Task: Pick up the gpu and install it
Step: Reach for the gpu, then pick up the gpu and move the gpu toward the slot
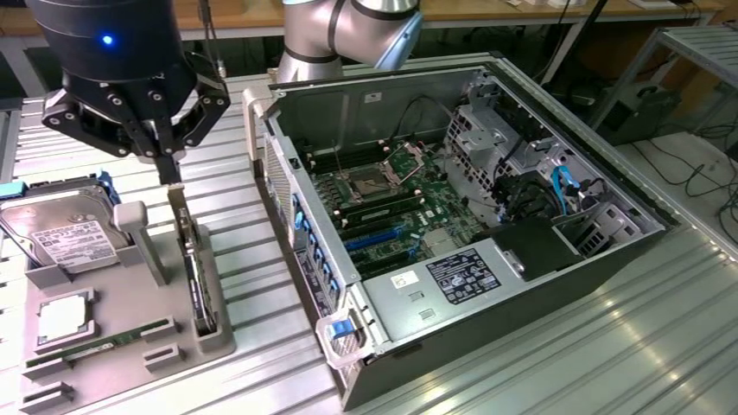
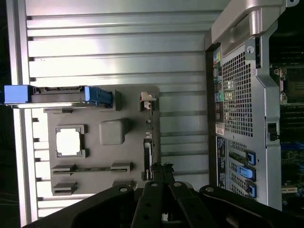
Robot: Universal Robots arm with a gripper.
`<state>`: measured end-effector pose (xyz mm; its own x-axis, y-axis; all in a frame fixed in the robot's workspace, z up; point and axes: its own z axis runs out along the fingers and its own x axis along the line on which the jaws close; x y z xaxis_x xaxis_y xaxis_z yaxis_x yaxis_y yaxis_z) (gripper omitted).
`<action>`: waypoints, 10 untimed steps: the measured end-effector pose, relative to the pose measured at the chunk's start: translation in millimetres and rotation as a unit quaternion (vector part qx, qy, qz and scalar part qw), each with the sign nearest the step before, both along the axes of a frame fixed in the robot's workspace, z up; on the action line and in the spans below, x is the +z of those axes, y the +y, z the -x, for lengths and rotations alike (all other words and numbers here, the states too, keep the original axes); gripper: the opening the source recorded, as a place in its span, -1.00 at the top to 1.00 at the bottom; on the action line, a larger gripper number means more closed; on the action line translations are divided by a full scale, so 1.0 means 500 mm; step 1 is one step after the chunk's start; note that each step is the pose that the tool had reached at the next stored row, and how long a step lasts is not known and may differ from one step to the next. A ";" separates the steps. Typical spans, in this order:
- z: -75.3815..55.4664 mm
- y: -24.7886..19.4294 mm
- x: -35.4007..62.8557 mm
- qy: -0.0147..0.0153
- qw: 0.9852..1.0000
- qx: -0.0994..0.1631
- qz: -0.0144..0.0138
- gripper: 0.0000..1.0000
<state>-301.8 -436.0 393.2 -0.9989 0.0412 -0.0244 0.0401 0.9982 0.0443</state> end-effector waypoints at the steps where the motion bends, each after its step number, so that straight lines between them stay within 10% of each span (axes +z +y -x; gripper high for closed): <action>1: 0.005 -0.0029 0.000 0.000 1.000 0.000 0.000 0.79; 10: 0.011 -0.0062 0.000 0.000 1.000 0.000 0.000 0.79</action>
